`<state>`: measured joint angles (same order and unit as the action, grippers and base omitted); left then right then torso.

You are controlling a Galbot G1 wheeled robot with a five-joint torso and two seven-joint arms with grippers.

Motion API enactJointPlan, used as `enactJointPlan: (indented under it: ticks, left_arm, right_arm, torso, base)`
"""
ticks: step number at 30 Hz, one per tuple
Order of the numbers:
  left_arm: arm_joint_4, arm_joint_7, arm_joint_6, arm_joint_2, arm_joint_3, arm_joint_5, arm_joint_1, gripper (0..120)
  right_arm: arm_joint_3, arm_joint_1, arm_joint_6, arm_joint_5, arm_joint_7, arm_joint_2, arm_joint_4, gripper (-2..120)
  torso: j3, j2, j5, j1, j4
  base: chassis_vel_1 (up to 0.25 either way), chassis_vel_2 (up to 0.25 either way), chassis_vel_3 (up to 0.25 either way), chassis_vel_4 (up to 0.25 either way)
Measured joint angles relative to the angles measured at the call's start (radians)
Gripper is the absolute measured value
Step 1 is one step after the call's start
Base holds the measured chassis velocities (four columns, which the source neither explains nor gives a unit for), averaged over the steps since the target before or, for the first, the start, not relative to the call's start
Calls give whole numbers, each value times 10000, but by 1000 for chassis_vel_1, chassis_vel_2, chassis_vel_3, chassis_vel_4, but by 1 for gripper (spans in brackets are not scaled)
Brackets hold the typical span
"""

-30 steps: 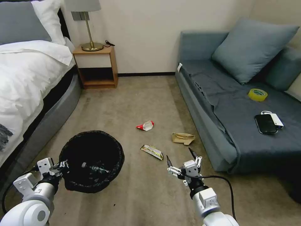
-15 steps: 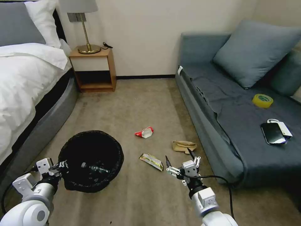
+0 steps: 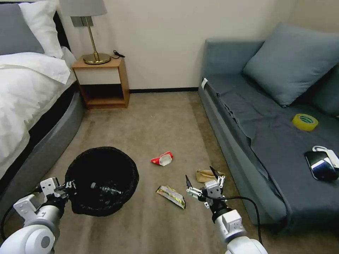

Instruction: Pick up the trash bin, then pick up the garbage on the floor and place it into the trash bin.

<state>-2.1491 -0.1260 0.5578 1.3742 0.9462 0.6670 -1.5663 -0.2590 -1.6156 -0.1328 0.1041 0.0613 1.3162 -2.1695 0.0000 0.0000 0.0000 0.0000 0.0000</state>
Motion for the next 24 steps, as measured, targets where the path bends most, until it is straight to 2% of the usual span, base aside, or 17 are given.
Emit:
enactJointPlan:
  ticks: [11, 15, 18, 19, 22, 24]
  left_arm:
    - [121, 48, -7, 47, 94, 16, 5, 4]
    - [124, 121, -7, 40, 162, 57, -27, 4]
    - [123, 160, 11, -11, 175, 81, 7, 4]
    - [123, 160, 11, -11, 175, 81, 7, 4]
    - [186, 224, 15, -24, 157, 80, 22, 4]
    - [212, 264, 14, -21, 155, 65, 22, 4]
  right_arm:
    - [504, 442, 144, -172, -69, -289, 702, 100]
    - [844, 1097, -143, -802, -171, -790, 1231, 100]
    - [1363, 1846, -698, -1670, -273, -1607, 1908, 100]
    - [1363, 1846, -698, -1670, -273, -1607, 1908, 100]
    - [2054, 2699, -1406, -2529, -412, -2496, 2601, 100]
    - [2375, 3108, -1706, -2907, -469, -2750, 2853, 100]
  torso:
    - [1, -1, 1, 0, -1]
    - [-1, -1, 2, -1, 1]
    - [-1, -1, 1, -1, 1]
    - [-1, -1, 1, -1, 1]
    - [0, -1, -1, 0, -1]
    - [-1, -2, 1, 0, -3]
  base:
    - [-122, 124, 122, -124]
    - [-3, 15, 3, -6]
    - [0, 0, 0, 0]
    - [0, 0, 0, 0]
    - [0, 0, 0, 0]
    - [0, 0, 0, 0]
